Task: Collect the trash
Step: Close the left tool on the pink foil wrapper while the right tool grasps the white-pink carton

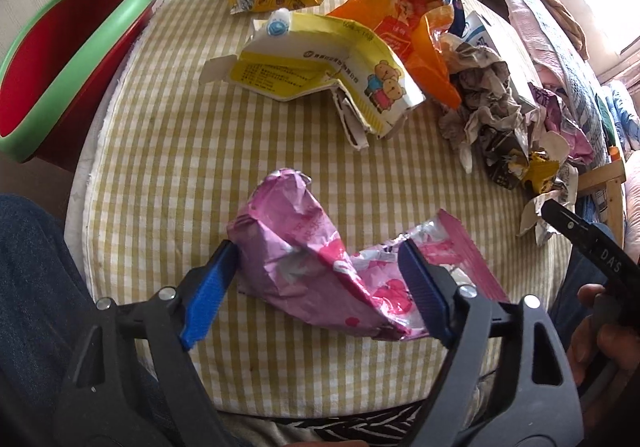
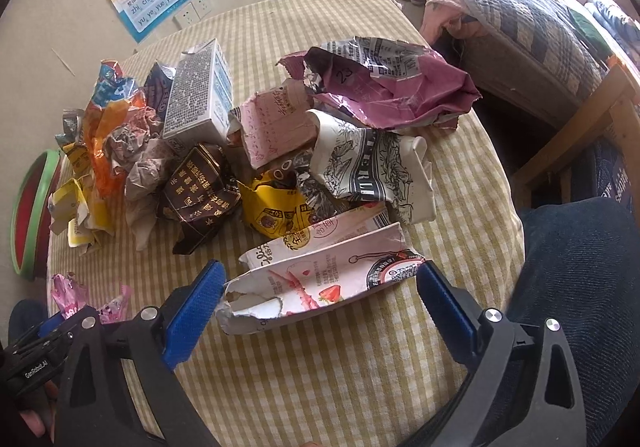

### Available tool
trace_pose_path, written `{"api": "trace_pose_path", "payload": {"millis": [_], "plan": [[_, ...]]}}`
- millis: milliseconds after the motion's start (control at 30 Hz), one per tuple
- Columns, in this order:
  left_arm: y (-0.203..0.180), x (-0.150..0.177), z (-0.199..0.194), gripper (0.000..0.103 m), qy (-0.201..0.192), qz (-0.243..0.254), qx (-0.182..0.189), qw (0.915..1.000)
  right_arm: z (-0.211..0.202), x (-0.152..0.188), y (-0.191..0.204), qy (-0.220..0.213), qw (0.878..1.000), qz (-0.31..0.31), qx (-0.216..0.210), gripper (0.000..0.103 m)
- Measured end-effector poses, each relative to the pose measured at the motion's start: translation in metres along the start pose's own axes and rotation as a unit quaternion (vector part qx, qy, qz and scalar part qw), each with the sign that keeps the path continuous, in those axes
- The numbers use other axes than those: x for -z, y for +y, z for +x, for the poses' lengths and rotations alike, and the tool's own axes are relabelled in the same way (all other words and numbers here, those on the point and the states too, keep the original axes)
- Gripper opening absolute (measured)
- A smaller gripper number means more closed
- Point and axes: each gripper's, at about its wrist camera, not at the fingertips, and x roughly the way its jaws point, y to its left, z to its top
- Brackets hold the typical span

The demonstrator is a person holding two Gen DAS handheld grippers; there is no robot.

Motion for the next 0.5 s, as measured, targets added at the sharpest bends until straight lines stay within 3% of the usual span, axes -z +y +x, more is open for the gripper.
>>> {"api": "trace_pose_path", "payload": {"millis": [200,233,267,300,400,500], "plan": [[-0.0018,0.0039,-0.0024,0.066,-0.001,0.011,0.004,0.9999,-0.0028,-0.0002,-0.0042,0.0,1.0,0.011,-0.009,0.083],[-0.0016,0.0046,-0.0033,0.064,-0.001,0.011,0.007,0.9999,-0.0037,-0.0003,-0.0062,0.0,1.0,0.016,-0.011,0.078],[-0.0025,0.0042,-0.0036,0.062,-0.001,0.011,0.01,0.9999,-0.0045,-0.0002,-0.007,0.003,1.0,0.021,-0.015,0.061],[-0.0056,0.002,-0.0028,0.061,0.0,0.009,0.012,0.9999,-0.003,-0.0001,-0.0095,0.01,0.999,0.027,-0.022,0.054],[-0.0038,0.0012,-0.0043,0.053,0.001,0.001,0.018,0.9998,-0.0035,0.0005,-0.0113,0.015,0.999,0.033,-0.033,0.054],[0.0006,0.0031,-0.008,0.047,-0.001,-0.002,0.026,0.9997,-0.0083,0.0017,-0.0114,0.015,0.998,0.035,-0.043,0.046]]}}
